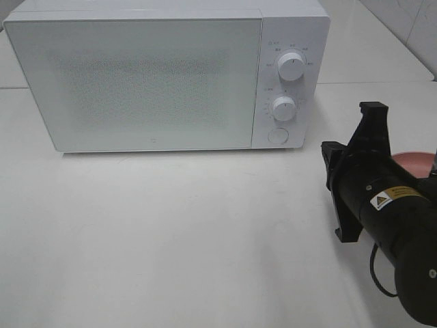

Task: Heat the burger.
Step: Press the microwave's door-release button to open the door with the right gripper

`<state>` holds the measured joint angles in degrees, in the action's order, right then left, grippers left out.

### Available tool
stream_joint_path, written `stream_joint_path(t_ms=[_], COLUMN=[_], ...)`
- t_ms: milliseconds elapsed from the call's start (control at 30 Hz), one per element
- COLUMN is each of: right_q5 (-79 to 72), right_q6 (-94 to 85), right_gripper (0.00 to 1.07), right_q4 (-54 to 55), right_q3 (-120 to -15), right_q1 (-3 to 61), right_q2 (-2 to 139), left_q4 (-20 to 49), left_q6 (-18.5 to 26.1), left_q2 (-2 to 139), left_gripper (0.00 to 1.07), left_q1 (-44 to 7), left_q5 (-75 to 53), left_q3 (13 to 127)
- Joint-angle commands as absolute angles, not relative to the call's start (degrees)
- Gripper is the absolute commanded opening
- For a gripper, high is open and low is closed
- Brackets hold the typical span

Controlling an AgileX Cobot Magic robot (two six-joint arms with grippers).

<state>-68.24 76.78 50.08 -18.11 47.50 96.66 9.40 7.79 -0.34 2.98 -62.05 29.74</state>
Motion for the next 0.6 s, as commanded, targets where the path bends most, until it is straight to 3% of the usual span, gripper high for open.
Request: stream_joint_path(t_ms=[33,300,600], right_q5=[-67.78,-64.8,-57.3], right_q6=[77.35,77.81,77.18], right_gripper=[0.0,0.0,0.0], right_q4=[49.96,49.45,45.95], right_q3=[-19.65,-23.78,-31.28], right_q1=[47.56,46.64,41.31], right_q2=[98.43,103.3,108.29], left_q4=[9.74,9.74,9.74], left_q6=[7.45,7.45,7.45], left_q2=[-1.66,-1.66,-1.66], left_gripper=[1.0,1.0,1.0], left_q1=[3.09,3.09,3.09], left_q5=[-61.42,-61.42,-61.42], left_q3=[29.56,29.56,29.56])
